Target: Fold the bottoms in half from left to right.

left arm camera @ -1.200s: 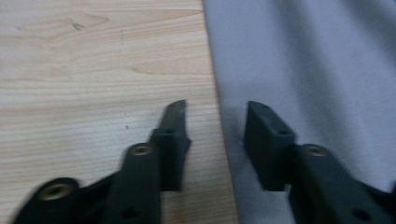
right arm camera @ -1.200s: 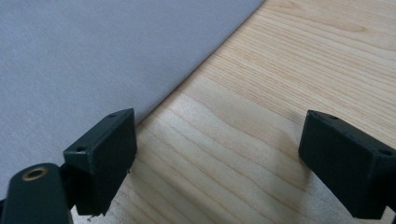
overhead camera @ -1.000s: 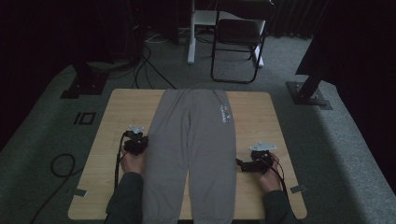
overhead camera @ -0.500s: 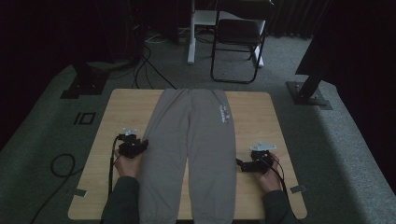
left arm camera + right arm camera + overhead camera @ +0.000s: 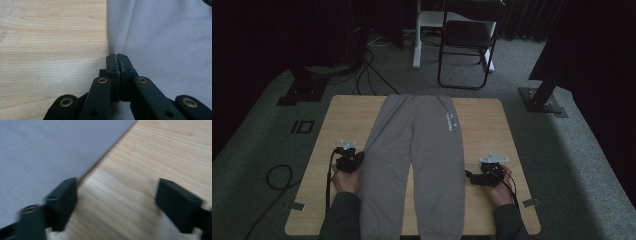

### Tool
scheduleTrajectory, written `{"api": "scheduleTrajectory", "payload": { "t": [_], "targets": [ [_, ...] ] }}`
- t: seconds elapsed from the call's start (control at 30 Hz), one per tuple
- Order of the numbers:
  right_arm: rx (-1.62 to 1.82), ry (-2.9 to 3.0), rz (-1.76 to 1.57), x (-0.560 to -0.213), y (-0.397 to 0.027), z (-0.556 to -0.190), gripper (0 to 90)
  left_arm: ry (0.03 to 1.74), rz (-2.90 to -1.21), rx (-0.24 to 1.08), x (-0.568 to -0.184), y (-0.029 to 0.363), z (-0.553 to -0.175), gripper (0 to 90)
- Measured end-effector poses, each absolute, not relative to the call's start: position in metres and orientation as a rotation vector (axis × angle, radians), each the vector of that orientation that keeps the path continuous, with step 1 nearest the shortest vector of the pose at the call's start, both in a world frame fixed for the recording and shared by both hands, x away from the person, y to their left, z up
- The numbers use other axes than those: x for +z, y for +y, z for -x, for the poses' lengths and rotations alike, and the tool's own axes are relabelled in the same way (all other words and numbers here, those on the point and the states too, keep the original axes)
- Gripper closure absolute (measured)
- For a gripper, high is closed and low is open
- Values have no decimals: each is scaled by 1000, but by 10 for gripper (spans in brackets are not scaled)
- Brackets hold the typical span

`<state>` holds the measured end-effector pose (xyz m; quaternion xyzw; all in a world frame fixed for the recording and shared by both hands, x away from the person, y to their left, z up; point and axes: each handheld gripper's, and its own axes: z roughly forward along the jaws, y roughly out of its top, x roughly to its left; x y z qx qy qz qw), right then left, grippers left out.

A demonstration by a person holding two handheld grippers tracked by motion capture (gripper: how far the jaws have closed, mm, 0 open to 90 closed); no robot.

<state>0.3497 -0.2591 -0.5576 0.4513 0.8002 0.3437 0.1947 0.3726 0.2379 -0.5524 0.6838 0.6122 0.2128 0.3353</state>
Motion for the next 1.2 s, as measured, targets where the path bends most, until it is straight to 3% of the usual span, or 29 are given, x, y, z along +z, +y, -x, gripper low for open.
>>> {"api": "scheduleTrajectory", "payload": {
  "t": [0.03,0.13,0.43,0.87,1.2],
  "targets": [
    [942,2226,-1295,-555,-258,-347,336,1597,-1784,554,-552,239,-372,889],
    [1024,2186,-1290,-545,-255,-340,382,1599,-1776,550,-553,241,-371,888],
    [917,2291,-1113,-552,-211,-327,354,1614,-1759,552,-553,249,-363,889],
    [978,2346,-1165,-553,-214,-316,355,1634,-1698,459,-553,260,-345,894],
    [980,2343,-1155,-553,-216,-318,352,1378,-1757,391,-519,200,-354,894]
  ]
}}
